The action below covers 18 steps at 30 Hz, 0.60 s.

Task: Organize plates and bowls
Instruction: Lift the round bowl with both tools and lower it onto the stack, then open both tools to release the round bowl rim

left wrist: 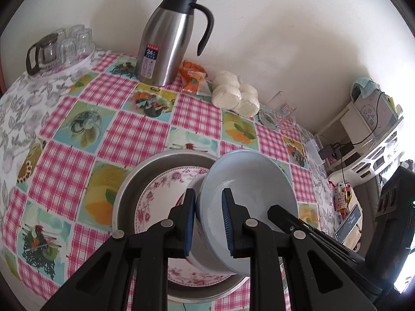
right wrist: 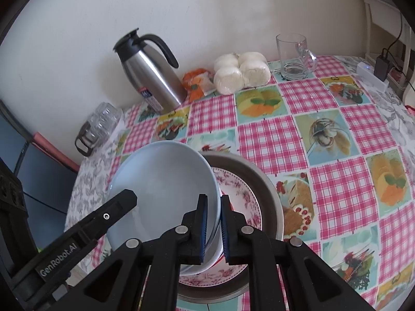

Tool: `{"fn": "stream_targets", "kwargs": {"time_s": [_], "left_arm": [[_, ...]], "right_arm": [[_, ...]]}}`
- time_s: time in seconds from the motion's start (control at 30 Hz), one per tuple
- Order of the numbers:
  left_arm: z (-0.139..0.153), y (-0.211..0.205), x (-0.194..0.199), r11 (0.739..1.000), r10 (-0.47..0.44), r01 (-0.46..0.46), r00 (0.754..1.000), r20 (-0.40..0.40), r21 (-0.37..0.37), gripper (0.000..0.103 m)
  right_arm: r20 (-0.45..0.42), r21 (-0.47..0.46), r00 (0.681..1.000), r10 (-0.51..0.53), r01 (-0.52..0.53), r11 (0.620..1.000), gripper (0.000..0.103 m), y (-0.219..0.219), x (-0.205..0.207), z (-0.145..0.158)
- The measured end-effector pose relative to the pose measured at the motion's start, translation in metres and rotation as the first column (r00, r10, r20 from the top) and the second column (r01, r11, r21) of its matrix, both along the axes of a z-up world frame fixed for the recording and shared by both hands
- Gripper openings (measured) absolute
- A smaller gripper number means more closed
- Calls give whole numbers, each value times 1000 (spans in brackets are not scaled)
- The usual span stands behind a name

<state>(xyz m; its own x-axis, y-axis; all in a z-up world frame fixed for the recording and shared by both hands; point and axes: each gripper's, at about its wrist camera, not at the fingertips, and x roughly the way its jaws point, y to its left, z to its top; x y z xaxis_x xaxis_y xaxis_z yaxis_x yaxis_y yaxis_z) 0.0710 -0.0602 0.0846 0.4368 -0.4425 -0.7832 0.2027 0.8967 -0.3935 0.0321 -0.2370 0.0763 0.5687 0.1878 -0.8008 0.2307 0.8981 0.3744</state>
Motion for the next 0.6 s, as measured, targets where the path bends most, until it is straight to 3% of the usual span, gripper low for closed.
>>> {"fn": "stream_targets", "kwargs": {"time_s": [0.17, 0.6], "left_arm": [[-5, 6, -1, 1000, 9, -9, 1000, -17, -17, 21], [13, 23, -19, 998, 50, -49, 998, 36, -39, 21]], "right_arm": [[-26, -67, 1000, -6, 4, 998, 12, 8, -1, 1], [27, -75, 999, -32, 34, 997, 12, 4, -18, 16]]}}
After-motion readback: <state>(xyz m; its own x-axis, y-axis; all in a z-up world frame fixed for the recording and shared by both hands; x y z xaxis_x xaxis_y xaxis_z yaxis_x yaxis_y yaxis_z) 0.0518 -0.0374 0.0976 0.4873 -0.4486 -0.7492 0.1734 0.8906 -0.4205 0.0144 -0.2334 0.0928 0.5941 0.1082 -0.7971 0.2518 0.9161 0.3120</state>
